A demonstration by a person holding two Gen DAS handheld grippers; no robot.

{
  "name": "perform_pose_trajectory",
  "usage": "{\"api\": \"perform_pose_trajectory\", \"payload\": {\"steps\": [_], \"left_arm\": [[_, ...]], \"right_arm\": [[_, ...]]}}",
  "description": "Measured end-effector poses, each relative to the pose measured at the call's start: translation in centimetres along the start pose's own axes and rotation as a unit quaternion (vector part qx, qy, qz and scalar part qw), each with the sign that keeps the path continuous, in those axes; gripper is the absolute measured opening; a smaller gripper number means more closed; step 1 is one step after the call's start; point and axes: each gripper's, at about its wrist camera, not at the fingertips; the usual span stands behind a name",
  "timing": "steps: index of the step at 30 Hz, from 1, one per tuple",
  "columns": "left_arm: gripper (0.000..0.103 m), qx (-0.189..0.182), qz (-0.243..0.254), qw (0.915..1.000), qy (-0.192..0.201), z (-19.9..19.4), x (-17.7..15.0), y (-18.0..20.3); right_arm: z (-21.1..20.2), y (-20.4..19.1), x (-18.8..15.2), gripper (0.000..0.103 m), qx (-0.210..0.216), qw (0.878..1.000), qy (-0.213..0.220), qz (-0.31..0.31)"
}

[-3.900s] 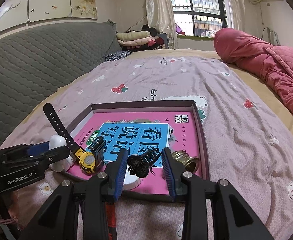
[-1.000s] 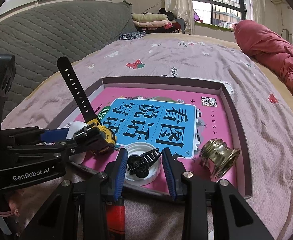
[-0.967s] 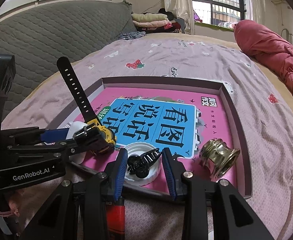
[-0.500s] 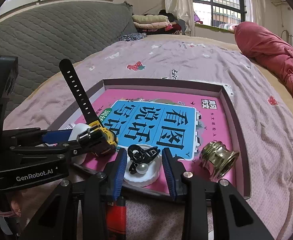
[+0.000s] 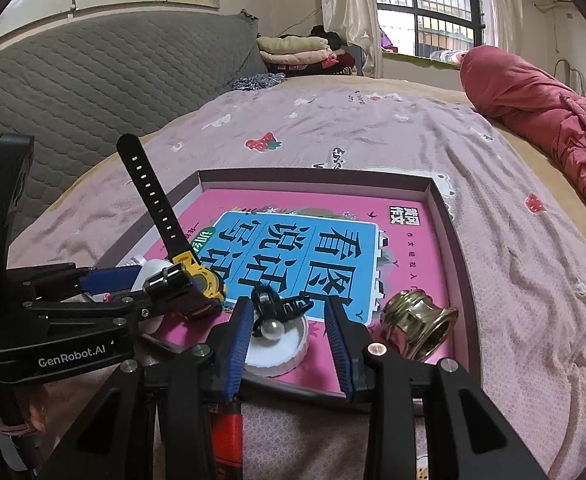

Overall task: Organize rigid objects
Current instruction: 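Lower the earbuds case into the box with left tool while right tool releases the clip, then open both tools and withdraw them from the box toward the lighter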

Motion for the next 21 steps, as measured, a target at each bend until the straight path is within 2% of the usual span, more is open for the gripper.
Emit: {"api": "perform_pose_trajectory", "payload": {"steps": [21], "left_arm": [[0.063, 0.003, 0.004, 0.9997, 0.026, -1.5, 0.3, -0.2]], "right_arm": [[-0.5, -0.1, 0.1, 0.042, -0.008, 1.0, 0.011, -0.009]]}}
Point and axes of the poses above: each gripper's, at about its wrist camera, not at the fingertips, and z roughly the way its jaws point, y to its right, x to its top, and after that the axes turned 2 degrees about -y, right-handed
